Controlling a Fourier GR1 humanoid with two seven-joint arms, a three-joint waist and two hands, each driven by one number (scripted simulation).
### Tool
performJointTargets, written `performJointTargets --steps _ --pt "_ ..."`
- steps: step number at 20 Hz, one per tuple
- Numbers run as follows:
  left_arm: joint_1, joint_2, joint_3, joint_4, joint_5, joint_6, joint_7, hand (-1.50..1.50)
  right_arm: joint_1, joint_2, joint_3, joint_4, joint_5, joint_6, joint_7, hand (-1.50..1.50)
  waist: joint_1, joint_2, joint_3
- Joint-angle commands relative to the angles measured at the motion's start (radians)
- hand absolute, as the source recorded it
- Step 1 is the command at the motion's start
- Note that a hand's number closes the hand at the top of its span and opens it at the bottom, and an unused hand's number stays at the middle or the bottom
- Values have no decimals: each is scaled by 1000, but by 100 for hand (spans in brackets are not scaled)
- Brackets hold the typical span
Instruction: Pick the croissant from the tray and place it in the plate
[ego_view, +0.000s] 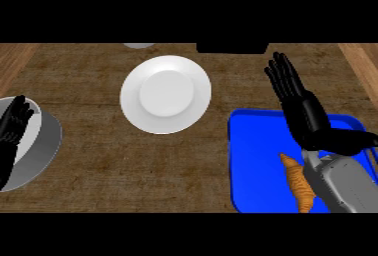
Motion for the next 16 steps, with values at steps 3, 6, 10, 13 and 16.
performJointTargets --steps 3,6,10,13,16 --pt "28 -93 -37 36 1 -6 -40 0 77 38 -52 -24 -134 -17 169 150 -35 33 7" --pt "-8 -136 -73 69 6 -5 -9 0 72 128 -83 55 -242 -100 314 150 -41 42 6" --pt "-5 -179 -109 85 15 0 37 0 192 69 -102 119 47 -387 162 -150 -78 37 7" --pt "-44 -186 -94 208 7 -64 -47 0 248 181 -18 51 155 -516 77 -150 -44 36 6" --pt "-70 -189 -98 126 -2 -47 50 0 416 124 50 -148 238 -546 77 -150 -37 31 7"
